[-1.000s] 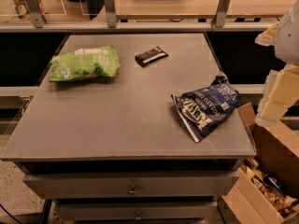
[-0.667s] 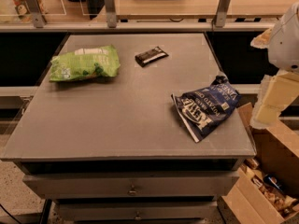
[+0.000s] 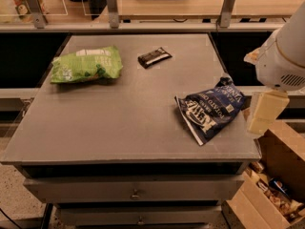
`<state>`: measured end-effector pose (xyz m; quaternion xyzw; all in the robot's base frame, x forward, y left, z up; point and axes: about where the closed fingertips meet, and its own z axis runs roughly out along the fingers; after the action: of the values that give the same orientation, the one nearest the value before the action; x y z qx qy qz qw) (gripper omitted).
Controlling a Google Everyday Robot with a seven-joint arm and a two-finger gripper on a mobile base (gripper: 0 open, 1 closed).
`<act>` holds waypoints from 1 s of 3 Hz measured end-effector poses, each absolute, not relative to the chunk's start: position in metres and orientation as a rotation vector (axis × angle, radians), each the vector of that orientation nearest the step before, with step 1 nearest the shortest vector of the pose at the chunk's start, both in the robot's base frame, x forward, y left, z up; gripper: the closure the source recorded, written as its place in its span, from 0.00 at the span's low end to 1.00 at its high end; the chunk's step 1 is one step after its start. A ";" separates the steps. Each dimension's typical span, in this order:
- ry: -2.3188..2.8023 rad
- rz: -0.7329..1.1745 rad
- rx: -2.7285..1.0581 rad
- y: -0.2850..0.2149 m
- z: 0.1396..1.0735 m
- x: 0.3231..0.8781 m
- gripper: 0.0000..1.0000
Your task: Move blue chip bag near rxbar chocolate
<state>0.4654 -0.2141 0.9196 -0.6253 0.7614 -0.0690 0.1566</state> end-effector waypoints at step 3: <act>2.137 -0.088 -1.800 -0.205 0.863 0.502 0.00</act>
Offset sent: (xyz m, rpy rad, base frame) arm 0.0388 0.0094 -0.0633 0.0401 0.0250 0.0433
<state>0.5021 -0.2049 0.8635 -0.6344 0.7529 -0.0311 0.1722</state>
